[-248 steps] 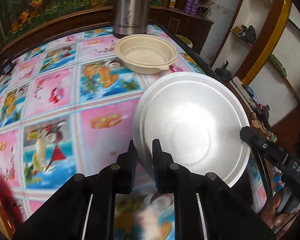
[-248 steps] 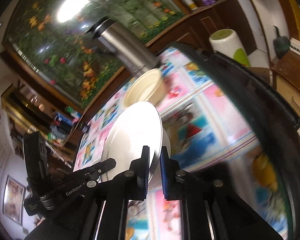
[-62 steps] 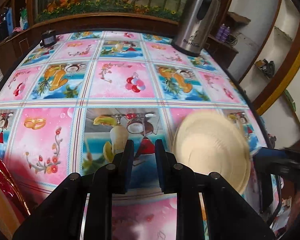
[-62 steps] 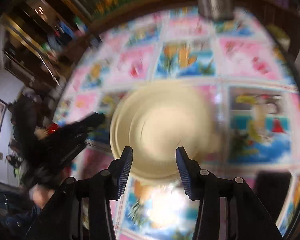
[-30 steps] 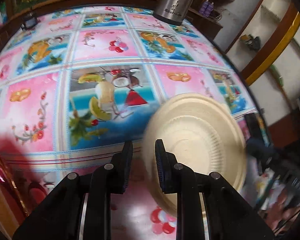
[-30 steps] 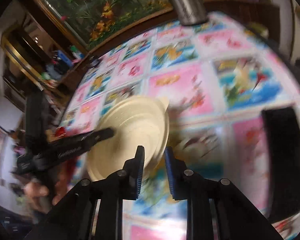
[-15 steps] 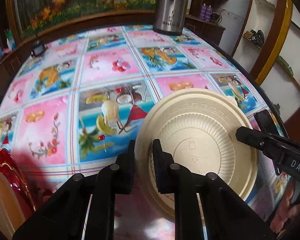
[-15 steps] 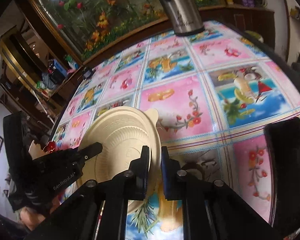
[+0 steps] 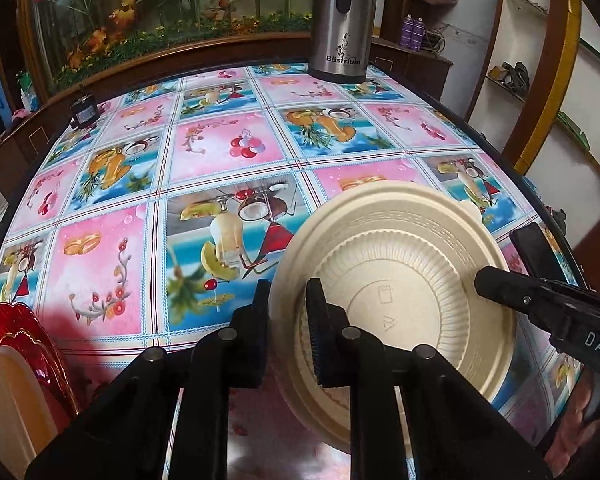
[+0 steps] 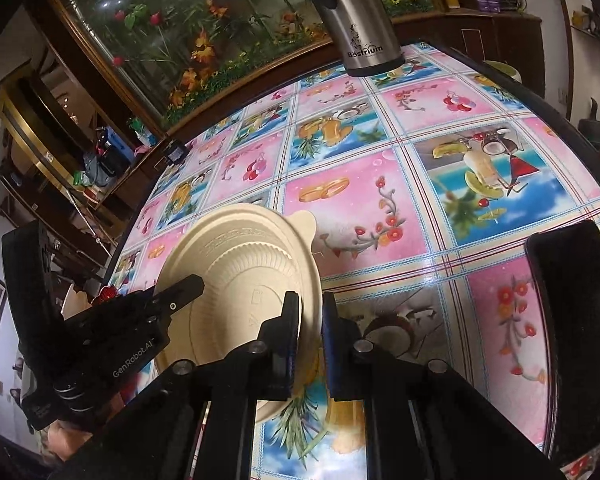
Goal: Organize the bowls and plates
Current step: 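Carry the small beige bowl with the left tool over the bowl stack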
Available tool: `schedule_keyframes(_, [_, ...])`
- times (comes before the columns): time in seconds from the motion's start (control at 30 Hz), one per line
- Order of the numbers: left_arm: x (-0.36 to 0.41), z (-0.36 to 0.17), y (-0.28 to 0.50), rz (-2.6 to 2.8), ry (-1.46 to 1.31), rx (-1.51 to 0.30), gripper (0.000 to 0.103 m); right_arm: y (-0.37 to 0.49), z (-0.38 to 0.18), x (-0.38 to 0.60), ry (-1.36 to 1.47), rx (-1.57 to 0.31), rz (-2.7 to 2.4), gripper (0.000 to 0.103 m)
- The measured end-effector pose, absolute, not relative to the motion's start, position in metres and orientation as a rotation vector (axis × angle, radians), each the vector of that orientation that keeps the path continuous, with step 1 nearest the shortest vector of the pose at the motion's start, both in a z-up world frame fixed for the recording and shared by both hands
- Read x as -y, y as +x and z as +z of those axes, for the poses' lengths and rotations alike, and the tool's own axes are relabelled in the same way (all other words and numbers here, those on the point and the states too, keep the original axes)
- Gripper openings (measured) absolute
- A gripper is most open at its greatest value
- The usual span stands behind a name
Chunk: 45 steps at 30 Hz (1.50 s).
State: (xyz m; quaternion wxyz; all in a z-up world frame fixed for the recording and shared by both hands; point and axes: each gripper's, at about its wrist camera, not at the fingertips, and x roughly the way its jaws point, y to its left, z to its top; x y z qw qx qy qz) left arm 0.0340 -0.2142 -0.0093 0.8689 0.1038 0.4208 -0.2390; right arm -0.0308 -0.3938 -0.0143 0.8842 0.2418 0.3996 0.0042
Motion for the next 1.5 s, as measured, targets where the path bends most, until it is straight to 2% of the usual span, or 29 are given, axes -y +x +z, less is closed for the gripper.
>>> schedule_keyframes(0.93, [0.207, 0.000, 0.033, -0.442, 0.200, -0.820, 0.016, -0.028, -0.005, 0.383, 0.479, -0.824, 0.018, 0.011])
schedule_keyframes(1.5, [0.193, 0.042, -0.009, -0.434, 0.188, -0.723, 0.018, -0.075, 0.041, 0.372, 0.451, -0.724, 0.039, 0.012])
